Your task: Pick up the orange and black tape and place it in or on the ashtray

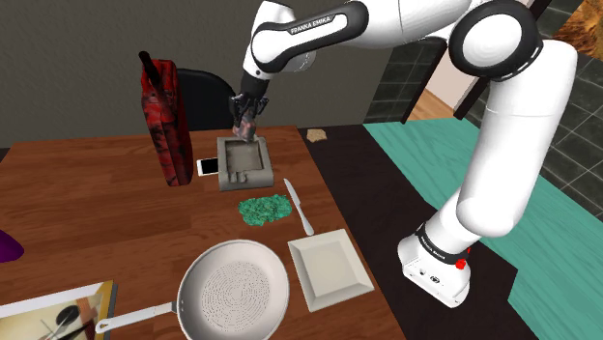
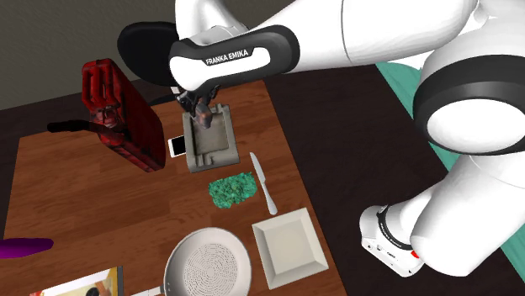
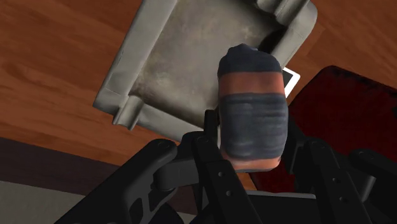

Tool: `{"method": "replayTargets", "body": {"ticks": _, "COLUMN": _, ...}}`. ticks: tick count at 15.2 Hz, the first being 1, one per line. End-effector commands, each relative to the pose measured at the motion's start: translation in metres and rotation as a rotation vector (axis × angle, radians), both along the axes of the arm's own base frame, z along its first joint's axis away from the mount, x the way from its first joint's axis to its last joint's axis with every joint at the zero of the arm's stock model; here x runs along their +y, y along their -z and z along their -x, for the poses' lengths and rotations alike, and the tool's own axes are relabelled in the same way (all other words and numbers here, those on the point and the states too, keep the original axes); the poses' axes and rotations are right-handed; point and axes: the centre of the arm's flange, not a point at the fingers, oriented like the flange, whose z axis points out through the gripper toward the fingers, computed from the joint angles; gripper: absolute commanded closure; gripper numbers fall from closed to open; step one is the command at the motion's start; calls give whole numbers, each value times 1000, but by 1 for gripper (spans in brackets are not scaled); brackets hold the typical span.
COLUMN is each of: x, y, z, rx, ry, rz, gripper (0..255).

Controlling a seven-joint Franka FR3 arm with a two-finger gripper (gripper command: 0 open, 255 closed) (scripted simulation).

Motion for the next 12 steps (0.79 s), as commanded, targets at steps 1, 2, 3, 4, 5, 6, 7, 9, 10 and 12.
{"method": "replayTargets", "body": {"ticks": 1, "x": -1, "y": 9, "z": -3, "rx": 0, "ry": -1, "rz": 0, "gripper": 255}}
{"method": "replayTargets", "body": {"ticks": 2, "x": -1, "y": 15, "z": -3, "rx": 0, "ry": -1, "rz": 0, "gripper": 255}}
{"method": "replayTargets", "body": {"ticks": 3, "x": -1, "y": 20, "z": -3, "rx": 0, "ry": -1, "rz": 0, "gripper": 255}}
{"method": "replayTargets", "body": {"ticks": 4, "x": -1, "y": 25, "z": -3, "rx": 0, "ry": -1, "rz": 0, "gripper": 255}}
{"method": "replayTargets", "body": {"ticks": 5, "x": -1, "y": 30, "z": -3, "rx": 0, "ry": -1, "rz": 0, "gripper": 255}}
{"method": "replayTargets", "body": {"ticks": 6, "x": -1, "y": 36, "z": -3, "rx": 0, "ry": -1, "rz": 0, "gripper": 255}}
{"method": "replayTargets", "body": {"ticks": 7, "x": -1, "y": 41, "z": -3, "rx": 0, "ry": -1, "rz": 0, "gripper": 255}}
{"method": "replayTargets", "body": {"ticks": 9, "x": -1, "y": 51, "z": -3, "rx": 0, "ry": -1, "rz": 0, "gripper": 255}}
{"method": "replayTargets", "body": {"ticks": 10, "x": -1, "y": 57, "z": -3, "rx": 0, "ry": -1, "rz": 0, "gripper": 255}}
{"method": "replayTargets", "body": {"ticks": 12, "x": -1, "y": 67, "z": -3, "rx": 0, "ry": -1, "rz": 0, "gripper": 255}}
